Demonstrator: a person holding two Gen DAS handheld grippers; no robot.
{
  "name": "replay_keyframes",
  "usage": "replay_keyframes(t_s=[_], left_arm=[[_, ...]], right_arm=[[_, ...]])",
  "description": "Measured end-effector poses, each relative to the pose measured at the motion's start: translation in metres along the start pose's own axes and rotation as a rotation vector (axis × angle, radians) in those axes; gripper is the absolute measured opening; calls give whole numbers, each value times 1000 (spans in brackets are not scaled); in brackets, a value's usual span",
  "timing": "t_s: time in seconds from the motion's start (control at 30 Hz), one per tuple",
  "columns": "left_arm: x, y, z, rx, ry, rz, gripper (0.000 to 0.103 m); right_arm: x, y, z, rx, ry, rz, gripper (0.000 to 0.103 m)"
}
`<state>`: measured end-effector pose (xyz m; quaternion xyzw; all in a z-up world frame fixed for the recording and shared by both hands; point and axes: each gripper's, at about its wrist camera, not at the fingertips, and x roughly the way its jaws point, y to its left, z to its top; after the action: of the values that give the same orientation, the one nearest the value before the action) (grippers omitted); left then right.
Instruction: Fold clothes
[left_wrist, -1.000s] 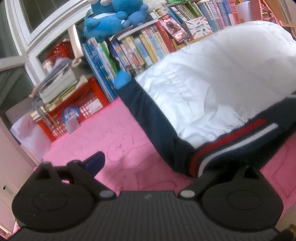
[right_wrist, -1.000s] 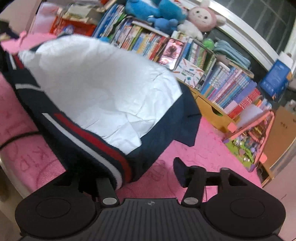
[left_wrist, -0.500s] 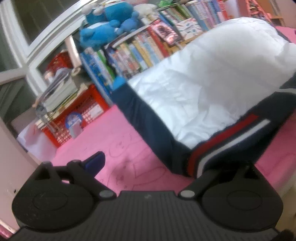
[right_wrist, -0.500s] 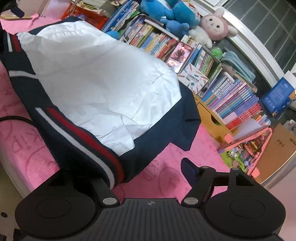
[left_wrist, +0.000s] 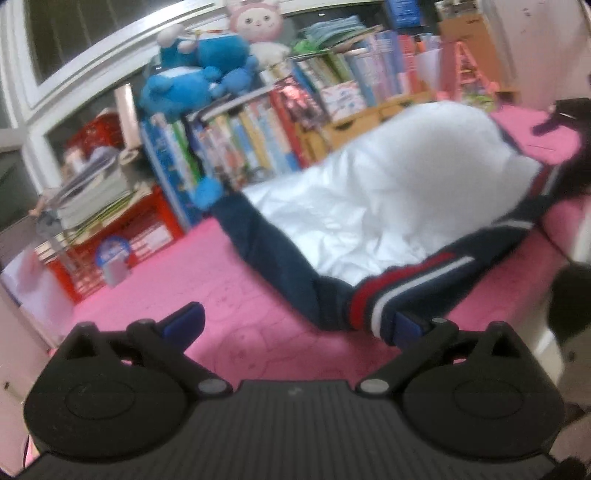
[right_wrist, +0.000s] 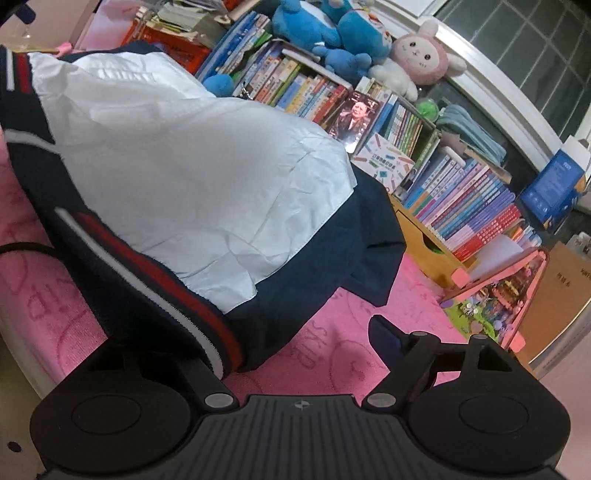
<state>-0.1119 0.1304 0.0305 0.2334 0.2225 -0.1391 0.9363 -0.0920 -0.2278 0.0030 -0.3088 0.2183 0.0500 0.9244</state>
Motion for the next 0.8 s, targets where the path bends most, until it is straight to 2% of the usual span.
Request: replay_keyframes(t_s=[0.07,0.17,0.2,0.27,0.33,0.37,0.43,0.53,0.6,0.7,0.8], left_arm=[[3,4,-4,-4,27,-44,102],[2,16,-10,-106,21,-236,102],[0,23,-12,-174,3,-329,102],[-2,41,-18,-388,-68,-527,102],[-2,55,-20,-544,-131,-618,103],[-2,59,-17,-594,-160,-626,103],[-2,56,-5,-612,-190,-592,103],[5,39,23,-586,-225,-520,103],[13,21,46,-550,-226,-441,103],[38,-10,63,-456,-163,-253,103],[77,-31,58,-358,-61,-109,101]], right_arm=[[1,-3,-2,19,-5,3,85],[2,-8,-6,56,-23,10,85],[2,-9,-8,74,-28,14,85],[3,-13,-11,112,-35,25,85],[4,-16,-12,147,-36,37,85],[4,-17,-13,160,-36,40,85],[4,-17,-14,176,-38,44,86],[4,-17,-14,192,-37,42,86],[4,-17,-14,201,-33,38,86],[2,-18,-13,210,-17,32,86],[-8,-23,-17,214,-13,45,86]])
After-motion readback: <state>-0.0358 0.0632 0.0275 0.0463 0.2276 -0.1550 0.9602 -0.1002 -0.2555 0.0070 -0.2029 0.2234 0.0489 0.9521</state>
